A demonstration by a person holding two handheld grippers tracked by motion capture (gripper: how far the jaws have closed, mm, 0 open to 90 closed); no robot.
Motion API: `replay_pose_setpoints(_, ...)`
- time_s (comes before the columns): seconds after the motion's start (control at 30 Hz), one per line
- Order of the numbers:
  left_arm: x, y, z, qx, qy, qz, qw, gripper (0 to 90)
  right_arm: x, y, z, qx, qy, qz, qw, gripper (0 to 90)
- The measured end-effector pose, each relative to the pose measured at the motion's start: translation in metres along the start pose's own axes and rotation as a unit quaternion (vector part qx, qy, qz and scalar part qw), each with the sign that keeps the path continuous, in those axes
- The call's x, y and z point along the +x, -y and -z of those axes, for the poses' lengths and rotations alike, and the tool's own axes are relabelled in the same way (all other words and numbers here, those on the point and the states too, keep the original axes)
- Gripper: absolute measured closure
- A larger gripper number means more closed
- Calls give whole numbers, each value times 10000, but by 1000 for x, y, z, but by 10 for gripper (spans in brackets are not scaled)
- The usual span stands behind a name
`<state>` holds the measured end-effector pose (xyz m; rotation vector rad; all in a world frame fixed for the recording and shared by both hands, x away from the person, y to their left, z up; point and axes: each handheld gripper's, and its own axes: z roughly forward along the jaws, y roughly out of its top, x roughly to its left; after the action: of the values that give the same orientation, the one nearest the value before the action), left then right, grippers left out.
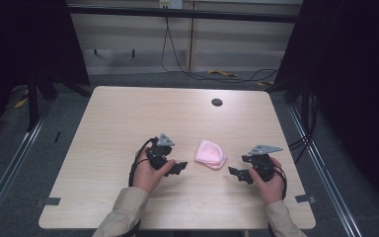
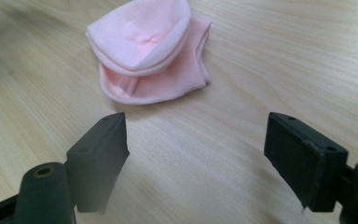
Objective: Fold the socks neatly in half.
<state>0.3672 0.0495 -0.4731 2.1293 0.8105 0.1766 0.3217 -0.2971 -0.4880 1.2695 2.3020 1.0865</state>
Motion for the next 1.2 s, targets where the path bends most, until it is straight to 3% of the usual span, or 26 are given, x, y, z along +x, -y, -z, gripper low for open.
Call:
replay_pose_setpoints(0.6,16,21,11,55,-23,105,9999,186,3,11,14,18,-45,22,10000,213)
replay_pose_setpoints(1.2,38,53,38,-73,-181,236,9995,189,5,21,23,42,-103,115,9999,211)
